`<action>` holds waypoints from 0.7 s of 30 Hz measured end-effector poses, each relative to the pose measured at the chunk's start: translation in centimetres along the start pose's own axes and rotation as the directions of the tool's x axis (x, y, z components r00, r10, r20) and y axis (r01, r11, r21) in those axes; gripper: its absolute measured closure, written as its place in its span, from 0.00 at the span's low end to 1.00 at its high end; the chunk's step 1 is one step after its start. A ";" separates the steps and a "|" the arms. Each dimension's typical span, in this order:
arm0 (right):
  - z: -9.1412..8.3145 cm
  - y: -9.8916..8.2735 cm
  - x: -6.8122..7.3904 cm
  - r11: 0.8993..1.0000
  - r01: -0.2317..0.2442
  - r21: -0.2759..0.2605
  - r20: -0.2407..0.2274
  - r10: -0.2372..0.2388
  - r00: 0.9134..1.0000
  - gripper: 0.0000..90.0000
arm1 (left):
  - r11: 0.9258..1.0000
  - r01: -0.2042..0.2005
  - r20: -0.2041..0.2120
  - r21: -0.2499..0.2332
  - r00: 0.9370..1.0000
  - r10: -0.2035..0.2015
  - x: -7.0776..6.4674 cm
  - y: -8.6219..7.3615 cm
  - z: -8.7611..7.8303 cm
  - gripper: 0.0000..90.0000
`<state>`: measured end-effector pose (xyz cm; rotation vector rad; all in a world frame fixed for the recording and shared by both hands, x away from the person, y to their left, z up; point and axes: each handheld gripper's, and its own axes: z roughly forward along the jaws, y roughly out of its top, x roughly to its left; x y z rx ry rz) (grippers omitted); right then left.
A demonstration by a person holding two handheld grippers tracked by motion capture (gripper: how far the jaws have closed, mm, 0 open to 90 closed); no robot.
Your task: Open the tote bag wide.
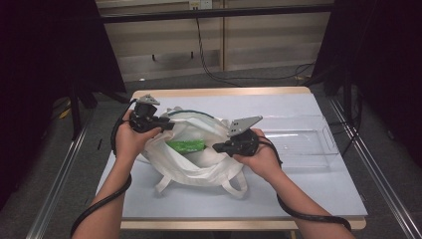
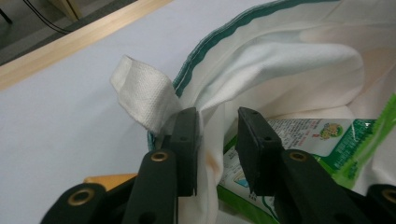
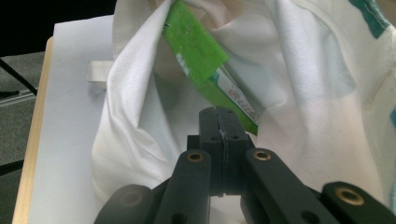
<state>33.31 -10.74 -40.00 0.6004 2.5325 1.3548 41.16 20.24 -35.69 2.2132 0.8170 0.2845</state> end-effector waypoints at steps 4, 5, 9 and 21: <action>0.2 0.0 -0.2 1.000 0.003 -0.006 0.012 -0.003 1.000 1.00 | 1.000 -0.014 0.031 -0.012 0.999 0.014 -0.6 0.2 -1.0 0.83; 0.2 0.0 -0.2 1.000 0.004 -0.005 0.016 -0.004 1.000 1.00 | 1.000 -0.020 0.031 -0.008 0.999 0.020 -0.8 0.2 -1.2 0.85; 0.2 0.1 -0.5 1.000 -0.002 -0.007 0.033 0.002 0.999 1.00 | 0.999 -0.043 0.059 0.019 0.997 0.042 -1.4 -0.3 -1.3 0.90; 0.7 -0.1 -1.1 1.000 -0.009 -0.006 0.059 0.009 0.998 1.00 | 0.999 0.005 0.067 0.044 0.998 -0.008 -0.3 -3.3 -0.2 0.98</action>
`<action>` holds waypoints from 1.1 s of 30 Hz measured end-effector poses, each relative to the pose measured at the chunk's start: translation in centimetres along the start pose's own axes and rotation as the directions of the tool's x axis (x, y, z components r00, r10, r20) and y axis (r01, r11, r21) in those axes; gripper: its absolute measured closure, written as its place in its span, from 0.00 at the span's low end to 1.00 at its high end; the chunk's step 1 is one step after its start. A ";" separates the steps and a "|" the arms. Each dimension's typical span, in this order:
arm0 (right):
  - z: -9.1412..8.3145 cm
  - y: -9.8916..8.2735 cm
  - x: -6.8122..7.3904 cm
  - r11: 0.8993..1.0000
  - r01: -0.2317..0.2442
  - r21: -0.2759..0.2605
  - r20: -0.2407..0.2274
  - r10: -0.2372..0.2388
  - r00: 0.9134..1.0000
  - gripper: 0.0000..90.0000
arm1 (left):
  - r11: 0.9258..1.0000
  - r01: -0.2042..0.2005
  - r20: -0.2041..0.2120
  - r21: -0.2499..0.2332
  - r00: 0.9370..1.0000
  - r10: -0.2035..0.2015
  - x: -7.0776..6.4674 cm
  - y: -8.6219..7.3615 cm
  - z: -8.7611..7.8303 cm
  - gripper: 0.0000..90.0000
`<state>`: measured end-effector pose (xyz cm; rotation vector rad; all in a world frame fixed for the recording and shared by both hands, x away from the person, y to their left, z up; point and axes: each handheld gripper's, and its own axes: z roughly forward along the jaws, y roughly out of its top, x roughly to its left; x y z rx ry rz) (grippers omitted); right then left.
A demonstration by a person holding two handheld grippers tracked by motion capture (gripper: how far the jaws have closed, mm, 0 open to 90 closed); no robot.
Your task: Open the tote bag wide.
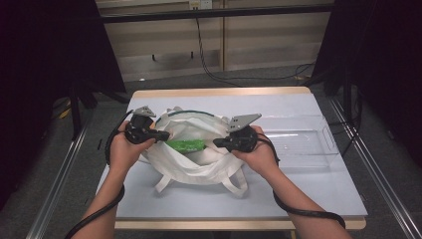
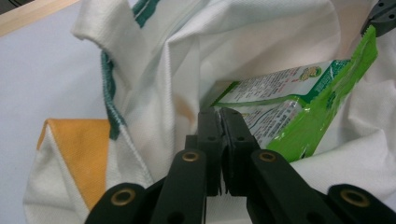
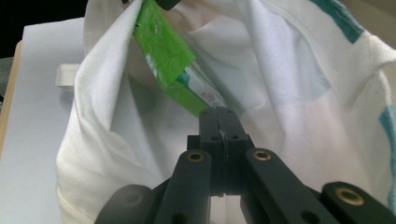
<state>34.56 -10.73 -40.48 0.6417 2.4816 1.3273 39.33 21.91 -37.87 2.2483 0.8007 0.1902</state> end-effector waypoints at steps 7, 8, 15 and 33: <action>0.3 -0.4 -0.5 1.000 -0.010 0.008 0.015 0.010 1.000 1.00 | 1.000 0.005 -0.022 0.015 1.000 -0.004 0.4 -1.0 -0.5 0.99; 0.3 -0.5 -0.6 1.000 -0.011 0.009 0.020 0.011 1.000 1.00 | 0.999 -0.017 -0.032 0.040 0.999 0.018 0.6 -1.0 -0.6 0.99; 0.4 -1.0 -1.4 0.999 -0.037 0.028 0.054 0.036 0.998 1.00 | 0.999 0.001 -0.031 0.050 1.000 0.001 1.0 -2.1 -0.2 1.00; 0.3 -0.5 -2.4 0.997 -0.069 0.035 0.047 0.067 0.997 1.00 | 1.000 0.011 -0.030 0.021 1.000 -0.011 1.2 -2.7 0.2 1.00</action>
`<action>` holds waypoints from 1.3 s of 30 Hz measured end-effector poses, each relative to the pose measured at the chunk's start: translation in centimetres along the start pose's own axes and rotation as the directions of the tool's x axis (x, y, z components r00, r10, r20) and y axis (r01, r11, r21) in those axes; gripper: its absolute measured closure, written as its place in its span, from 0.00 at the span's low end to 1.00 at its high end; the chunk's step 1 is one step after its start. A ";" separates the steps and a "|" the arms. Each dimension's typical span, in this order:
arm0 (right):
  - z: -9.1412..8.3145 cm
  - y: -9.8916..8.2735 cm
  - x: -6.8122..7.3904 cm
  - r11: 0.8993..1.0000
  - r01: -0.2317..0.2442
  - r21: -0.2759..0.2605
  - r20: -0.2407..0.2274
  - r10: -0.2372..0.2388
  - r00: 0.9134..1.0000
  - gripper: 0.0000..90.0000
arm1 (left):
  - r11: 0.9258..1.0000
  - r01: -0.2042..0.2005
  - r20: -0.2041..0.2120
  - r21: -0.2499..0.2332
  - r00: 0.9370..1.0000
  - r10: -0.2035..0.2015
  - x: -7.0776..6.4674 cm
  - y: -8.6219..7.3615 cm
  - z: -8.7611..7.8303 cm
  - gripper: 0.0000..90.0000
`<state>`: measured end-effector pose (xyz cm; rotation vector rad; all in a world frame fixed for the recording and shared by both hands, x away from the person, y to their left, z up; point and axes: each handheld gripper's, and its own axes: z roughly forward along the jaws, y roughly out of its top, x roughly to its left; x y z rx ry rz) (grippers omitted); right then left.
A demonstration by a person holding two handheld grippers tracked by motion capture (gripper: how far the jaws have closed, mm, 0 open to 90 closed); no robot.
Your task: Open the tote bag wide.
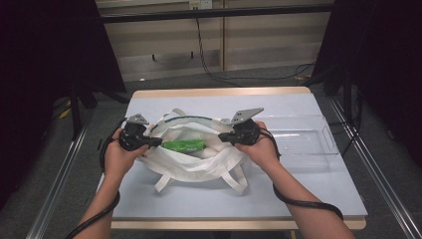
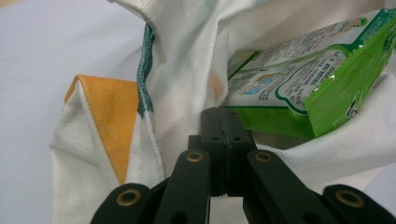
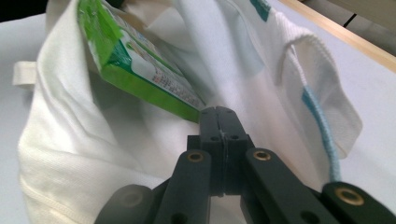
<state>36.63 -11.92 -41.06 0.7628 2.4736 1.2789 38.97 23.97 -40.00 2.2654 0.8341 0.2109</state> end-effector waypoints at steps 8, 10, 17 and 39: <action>-0.7 1.7 -0.1 0.998 0.064 -0.014 -0.023 -0.064 0.998 0.99 | 1.000 -0.002 -0.005 -0.027 1.000 0.002 -0.4 0.2 -0.3 1.00; -0.7 2.1 -0.4 0.997 0.082 -0.011 -0.017 -0.082 0.996 0.99 | 0.999 -0.005 -0.012 -0.034 1.000 0.004 -0.4 0.2 -0.4 0.99; -0.2 2.8 -1.7 0.995 0.100 0.020 -0.004 -0.100 0.995 1.00 | 0.999 0.000 -0.018 -0.054 1.000 -0.001 -1.0 0.0 -1.4 0.96; 1.1 2.6 -3.5 0.996 0.051 0.072 0.026 -0.053 0.998 1.00 | 0.998 0.055 -0.002 -0.013 0.998 -0.055 -0.5 -1.9 0.4 1.00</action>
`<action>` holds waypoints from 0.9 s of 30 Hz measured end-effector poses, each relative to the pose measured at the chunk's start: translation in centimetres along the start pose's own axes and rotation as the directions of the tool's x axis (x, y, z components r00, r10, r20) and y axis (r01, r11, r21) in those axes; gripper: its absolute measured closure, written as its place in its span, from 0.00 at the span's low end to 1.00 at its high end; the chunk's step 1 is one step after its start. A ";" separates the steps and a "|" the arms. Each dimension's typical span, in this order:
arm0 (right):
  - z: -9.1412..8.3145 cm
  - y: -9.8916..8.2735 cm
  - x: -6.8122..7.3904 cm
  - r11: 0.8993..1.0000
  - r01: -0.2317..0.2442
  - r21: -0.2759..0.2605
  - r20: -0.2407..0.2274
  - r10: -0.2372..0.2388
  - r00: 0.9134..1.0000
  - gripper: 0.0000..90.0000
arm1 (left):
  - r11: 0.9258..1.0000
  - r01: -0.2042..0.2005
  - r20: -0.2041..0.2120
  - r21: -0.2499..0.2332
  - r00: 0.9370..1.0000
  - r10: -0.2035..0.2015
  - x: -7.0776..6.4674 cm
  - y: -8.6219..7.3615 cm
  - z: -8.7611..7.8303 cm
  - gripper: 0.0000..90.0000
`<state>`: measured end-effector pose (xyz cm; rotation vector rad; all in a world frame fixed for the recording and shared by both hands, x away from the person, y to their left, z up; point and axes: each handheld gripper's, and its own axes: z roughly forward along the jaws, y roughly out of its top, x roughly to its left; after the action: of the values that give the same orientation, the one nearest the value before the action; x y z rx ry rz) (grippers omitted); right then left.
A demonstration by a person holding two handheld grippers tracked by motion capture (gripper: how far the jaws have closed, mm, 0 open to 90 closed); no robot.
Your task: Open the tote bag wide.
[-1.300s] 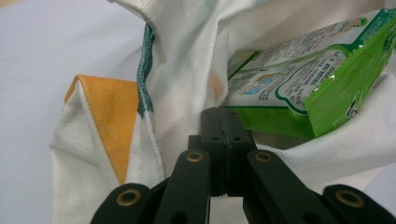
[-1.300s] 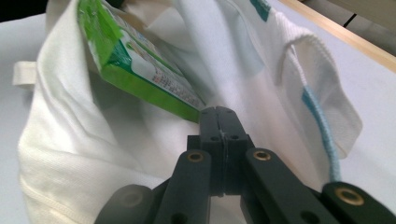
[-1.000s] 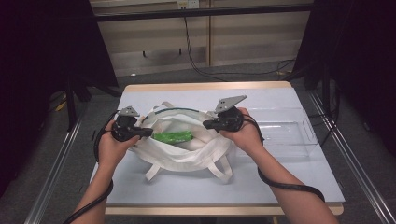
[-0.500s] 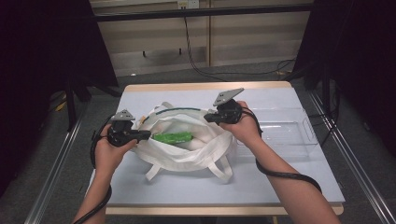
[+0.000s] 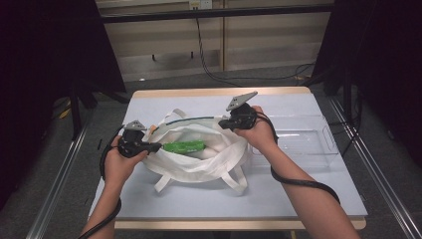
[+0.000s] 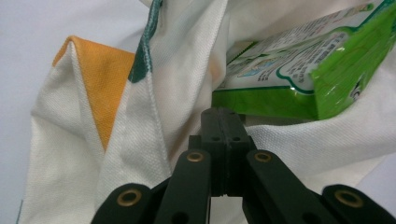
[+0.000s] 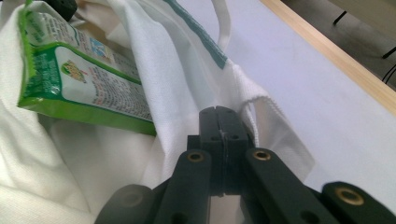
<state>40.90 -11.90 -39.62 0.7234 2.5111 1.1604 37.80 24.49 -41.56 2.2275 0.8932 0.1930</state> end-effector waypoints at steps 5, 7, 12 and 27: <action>0.6 -0.3 -0.5 1.000 -0.019 0.017 0.013 0.019 1.000 1.00 | 1.000 0.011 -0.002 0.017 1.000 -0.011 0.3 -0.1 0.6 1.00; 0.8 -0.4 -0.7 1.000 -0.019 0.025 0.015 0.019 1.000 1.00 | 1.000 0.004 -0.006 0.021 1.000 -0.004 0.4 -0.1 0.7 1.00; 1.2 -0.7 -1.1 0.999 -0.026 0.040 0.018 0.025 1.000 1.00 | 0.999 0.004 -0.015 0.033 1.000 -0.004 0.4 -0.3 1.1 1.00; 2.3 -1.6 -1.6 0.991 -0.045 0.126 -0.007 0.047 0.999 1.00 | 0.999 0.031 -0.005 0.036 1.000 -0.031 0.7 -1.4 2.1 1.00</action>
<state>42.75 -12.26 -42.26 0.8133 2.6072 1.0299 38.33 24.46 -44.07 2.2459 0.9400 0.1689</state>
